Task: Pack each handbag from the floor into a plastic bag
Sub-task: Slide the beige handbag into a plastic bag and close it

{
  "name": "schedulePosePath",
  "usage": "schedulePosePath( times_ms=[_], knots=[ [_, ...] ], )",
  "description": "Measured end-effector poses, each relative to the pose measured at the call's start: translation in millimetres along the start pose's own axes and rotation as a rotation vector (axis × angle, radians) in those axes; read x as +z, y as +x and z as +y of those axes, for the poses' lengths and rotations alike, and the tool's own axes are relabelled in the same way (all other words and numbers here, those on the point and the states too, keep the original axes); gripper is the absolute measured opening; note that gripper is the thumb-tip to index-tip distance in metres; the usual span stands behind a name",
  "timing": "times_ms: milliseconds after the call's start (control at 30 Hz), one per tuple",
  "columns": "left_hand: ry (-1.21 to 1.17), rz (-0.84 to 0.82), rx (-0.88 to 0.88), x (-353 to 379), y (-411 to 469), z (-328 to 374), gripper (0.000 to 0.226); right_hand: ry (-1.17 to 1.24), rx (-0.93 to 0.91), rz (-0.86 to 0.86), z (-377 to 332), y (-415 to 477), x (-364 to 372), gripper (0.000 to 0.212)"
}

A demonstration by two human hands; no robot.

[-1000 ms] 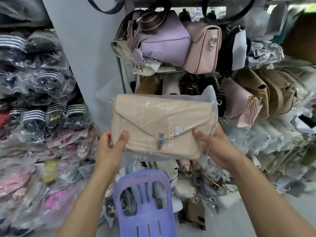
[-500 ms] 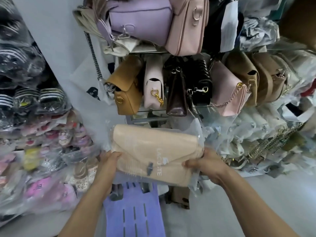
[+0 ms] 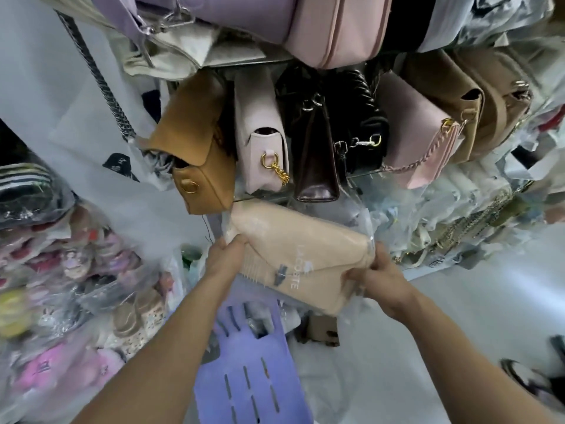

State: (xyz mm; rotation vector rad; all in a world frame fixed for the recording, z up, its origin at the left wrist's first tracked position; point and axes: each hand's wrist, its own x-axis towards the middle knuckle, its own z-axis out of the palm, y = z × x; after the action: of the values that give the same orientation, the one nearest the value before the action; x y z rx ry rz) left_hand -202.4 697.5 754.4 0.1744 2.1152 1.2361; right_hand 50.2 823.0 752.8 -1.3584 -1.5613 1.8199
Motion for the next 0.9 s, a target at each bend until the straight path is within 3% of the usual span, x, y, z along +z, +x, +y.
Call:
schedulePosePath(
  times_ms=[100,167,267,333,567,633,767,900],
  knots=[
    [0.148,-0.022,0.000,9,34,21,0.090,0.003,-0.026,0.098,-5,13,7,0.062],
    [0.121,-0.066,-0.008,18,52,31,0.071,-0.020,-0.021,0.149,-7,20,12,0.061],
    [-0.152,-0.206,-0.102,36,71,41,0.037,-0.064,-0.016,0.262,-7,27,22,0.059],
    [-0.250,-0.238,-0.122,41,80,46,0.033,-0.096,-0.038,0.319,-7,34,30,0.059],
    [-0.242,-0.362,0.013,62,111,60,0.029,-0.101,-0.068,0.383,-4,67,60,0.069],
    [-0.256,-0.420,0.078,72,112,63,0.027,-0.165,-0.048,0.367,-1,75,67,0.060],
    [-0.005,-0.382,0.131,104,124,55,0.022,-0.231,-0.043,0.395,-7,95,89,0.027],
    [0.220,-0.213,0.155,122,128,42,0.038,-0.264,-0.006,0.406,-16,103,87,0.027]
  ],
)
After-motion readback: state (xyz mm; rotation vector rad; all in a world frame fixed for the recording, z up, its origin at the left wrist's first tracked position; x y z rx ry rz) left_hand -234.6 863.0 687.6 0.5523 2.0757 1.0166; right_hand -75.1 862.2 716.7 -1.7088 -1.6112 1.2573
